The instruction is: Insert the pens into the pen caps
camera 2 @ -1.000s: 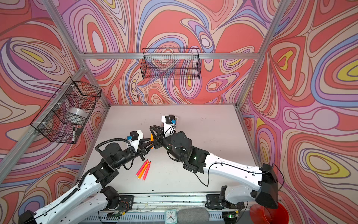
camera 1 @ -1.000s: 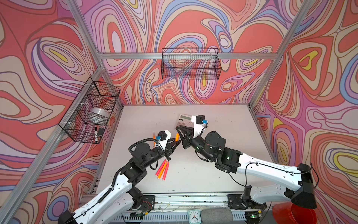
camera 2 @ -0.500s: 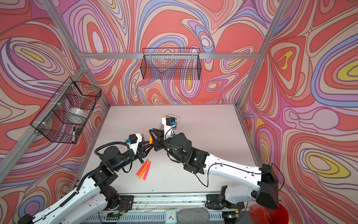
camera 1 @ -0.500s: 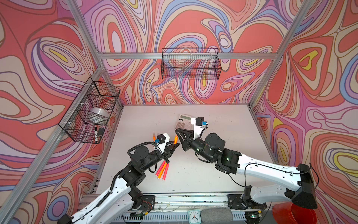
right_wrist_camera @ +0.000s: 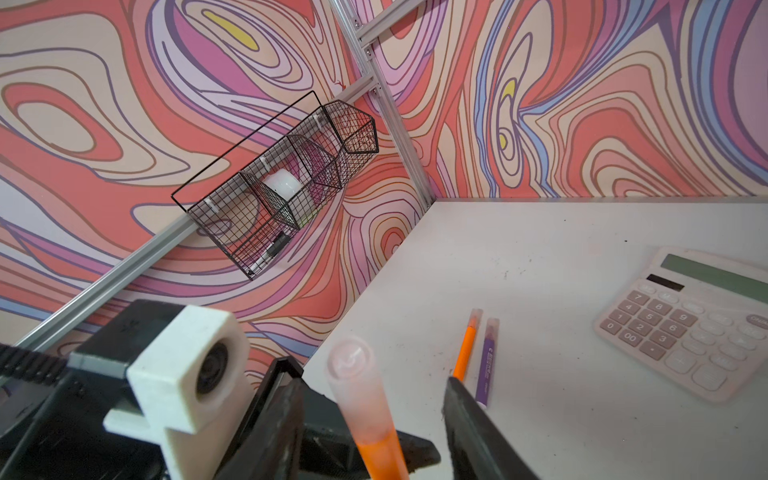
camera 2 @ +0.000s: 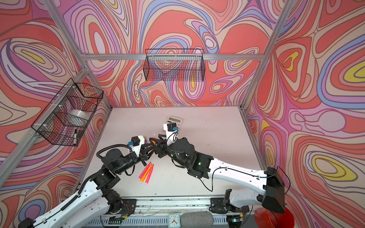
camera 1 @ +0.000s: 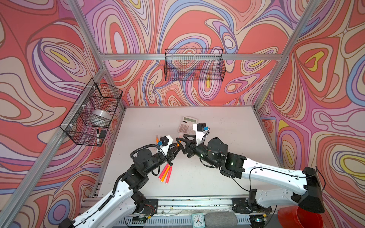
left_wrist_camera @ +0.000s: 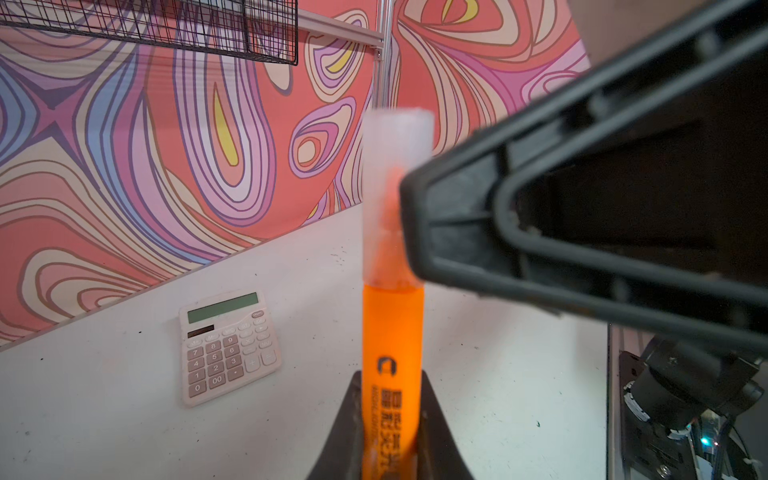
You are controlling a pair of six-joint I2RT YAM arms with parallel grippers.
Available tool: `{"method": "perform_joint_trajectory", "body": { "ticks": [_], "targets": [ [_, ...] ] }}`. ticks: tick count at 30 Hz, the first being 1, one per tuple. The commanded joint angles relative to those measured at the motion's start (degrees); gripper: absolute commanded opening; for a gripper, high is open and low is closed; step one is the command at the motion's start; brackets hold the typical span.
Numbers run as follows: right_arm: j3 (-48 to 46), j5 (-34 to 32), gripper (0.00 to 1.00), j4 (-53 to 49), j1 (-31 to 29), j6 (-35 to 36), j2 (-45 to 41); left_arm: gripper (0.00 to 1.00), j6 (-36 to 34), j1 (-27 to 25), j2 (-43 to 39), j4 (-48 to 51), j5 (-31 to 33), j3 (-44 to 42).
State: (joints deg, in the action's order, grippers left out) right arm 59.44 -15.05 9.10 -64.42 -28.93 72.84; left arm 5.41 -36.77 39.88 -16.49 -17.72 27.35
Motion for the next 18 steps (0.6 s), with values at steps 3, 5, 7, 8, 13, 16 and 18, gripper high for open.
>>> {"method": "perform_joint_trajectory", "body": {
  "ticks": [3,5,7,8,13,16,18],
  "targets": [
    [5.06,-2.56,0.57,-2.88,-0.15,1.05,-0.01,0.0,-1.36,-0.14,0.1,-1.61,0.13,0.37],
    [6.01,-2.14,0.56,-3.04,-0.18,1.05,0.58,0.0,-1.34,-0.14,0.11,-1.36,-0.12,0.55],
    [6.98,-2.17,0.56,-3.58,-0.17,0.98,1.19,0.0,-1.42,-0.12,0.04,-1.26,0.0,0.39],
    [7.47,-2.48,0.56,-3.95,-0.18,0.91,1.57,0.0,-1.4,-0.1,0.02,-1.38,0.13,0.28],
    [8.41,-2.6,0.52,-4.6,-0.18,0.41,2.91,0.0,-1.44,-0.12,-0.19,-1.08,-0.01,0.45],
    [8.59,-3.13,0.51,-5.12,-0.18,-0.01,3.68,0.0,-1.41,-0.14,-0.5,-1.35,0.49,0.22],
    [8.43,-3.33,0.51,-5.32,-0.18,-0.34,4.14,0.0,-1.42,-0.13,-0.54,-1.18,0.23,0.41]
  ]
}}
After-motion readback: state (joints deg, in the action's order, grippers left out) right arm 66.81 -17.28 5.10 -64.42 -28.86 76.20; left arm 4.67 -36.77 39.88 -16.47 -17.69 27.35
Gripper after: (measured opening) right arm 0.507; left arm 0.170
